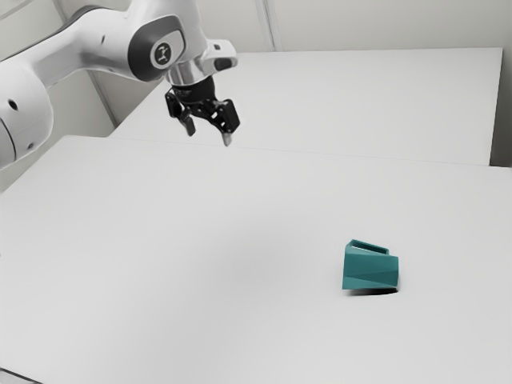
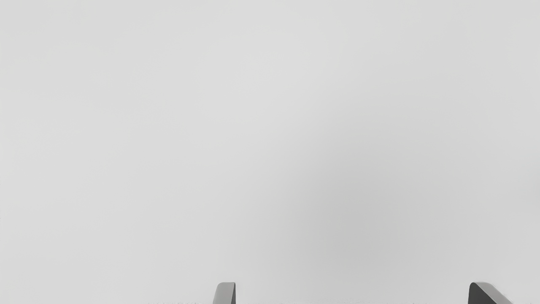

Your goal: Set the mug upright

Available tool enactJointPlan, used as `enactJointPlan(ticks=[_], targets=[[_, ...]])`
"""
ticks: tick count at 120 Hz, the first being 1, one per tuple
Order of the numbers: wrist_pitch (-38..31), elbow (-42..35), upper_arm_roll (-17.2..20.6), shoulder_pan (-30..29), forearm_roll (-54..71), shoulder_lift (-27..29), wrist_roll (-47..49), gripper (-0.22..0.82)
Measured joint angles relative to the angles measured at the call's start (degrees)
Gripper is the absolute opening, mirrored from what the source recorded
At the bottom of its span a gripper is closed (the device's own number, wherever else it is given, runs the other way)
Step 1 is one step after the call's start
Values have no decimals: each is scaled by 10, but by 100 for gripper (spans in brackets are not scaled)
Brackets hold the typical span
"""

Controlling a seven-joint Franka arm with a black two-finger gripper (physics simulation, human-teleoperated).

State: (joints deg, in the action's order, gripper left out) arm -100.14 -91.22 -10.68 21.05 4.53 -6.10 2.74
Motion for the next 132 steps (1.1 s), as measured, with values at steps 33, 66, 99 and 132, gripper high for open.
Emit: enactJointPlan(ticks=[33, 66, 99, 132], targets=[[-27, -66, -1, 6, -26, 8, -34, 60], [-144, -173, -40, 87, -109, 12, -10, 60], [-250, -201, -84, 207, -172, -22, 54, 60], [-376, -341, -55, 214, -237, 39, 101, 60]])
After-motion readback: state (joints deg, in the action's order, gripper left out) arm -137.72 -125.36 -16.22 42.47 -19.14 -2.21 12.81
